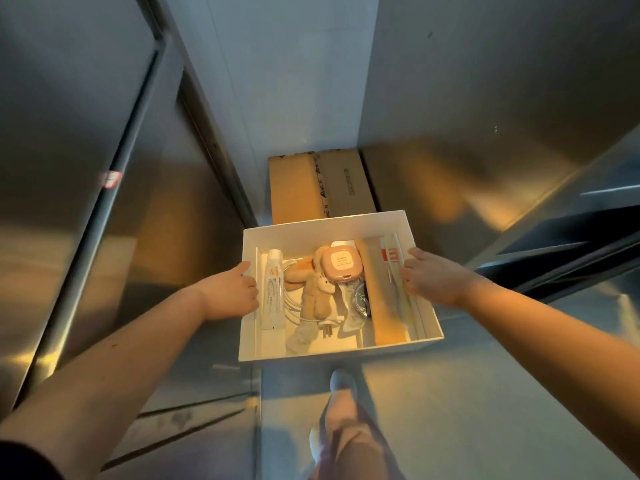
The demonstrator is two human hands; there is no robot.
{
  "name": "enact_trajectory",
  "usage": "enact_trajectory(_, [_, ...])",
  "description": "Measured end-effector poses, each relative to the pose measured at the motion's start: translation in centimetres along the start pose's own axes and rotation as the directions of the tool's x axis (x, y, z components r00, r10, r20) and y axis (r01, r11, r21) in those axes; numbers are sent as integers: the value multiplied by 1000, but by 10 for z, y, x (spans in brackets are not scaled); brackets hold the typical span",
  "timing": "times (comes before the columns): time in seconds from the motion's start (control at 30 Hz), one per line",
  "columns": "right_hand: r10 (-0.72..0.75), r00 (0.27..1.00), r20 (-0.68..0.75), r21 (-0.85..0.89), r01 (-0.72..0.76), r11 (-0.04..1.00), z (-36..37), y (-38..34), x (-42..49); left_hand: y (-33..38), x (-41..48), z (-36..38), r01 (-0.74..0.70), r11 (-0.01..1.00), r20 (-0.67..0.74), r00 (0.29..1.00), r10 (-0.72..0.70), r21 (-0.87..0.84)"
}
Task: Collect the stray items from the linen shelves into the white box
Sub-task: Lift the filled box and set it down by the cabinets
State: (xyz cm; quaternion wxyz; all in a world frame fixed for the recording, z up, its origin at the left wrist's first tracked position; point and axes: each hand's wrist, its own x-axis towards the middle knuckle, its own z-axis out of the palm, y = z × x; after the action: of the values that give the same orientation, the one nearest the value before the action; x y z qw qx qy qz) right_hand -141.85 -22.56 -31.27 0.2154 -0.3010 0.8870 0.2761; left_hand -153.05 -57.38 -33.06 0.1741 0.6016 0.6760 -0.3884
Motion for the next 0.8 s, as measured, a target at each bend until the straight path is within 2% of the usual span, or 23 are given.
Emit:
enact_trajectory(0.37, [-27, 995, 100, -8, 28, 1000, 41, 16, 63, -25, 58, 29, -23, 1000, 7, 1000, 23, 12])
enact_trajectory(0.53, [-40, 995, 90, -38, 43, 998, 62, 23, 87, -27, 81, 40, -20, 1000, 24, 1000, 20, -17])
enact_trajectory(0.8, [-56, 994, 99, 16, 55, 998, 85, 27, 114, -42, 105, 52, -35, 999, 45, 998, 36, -24])
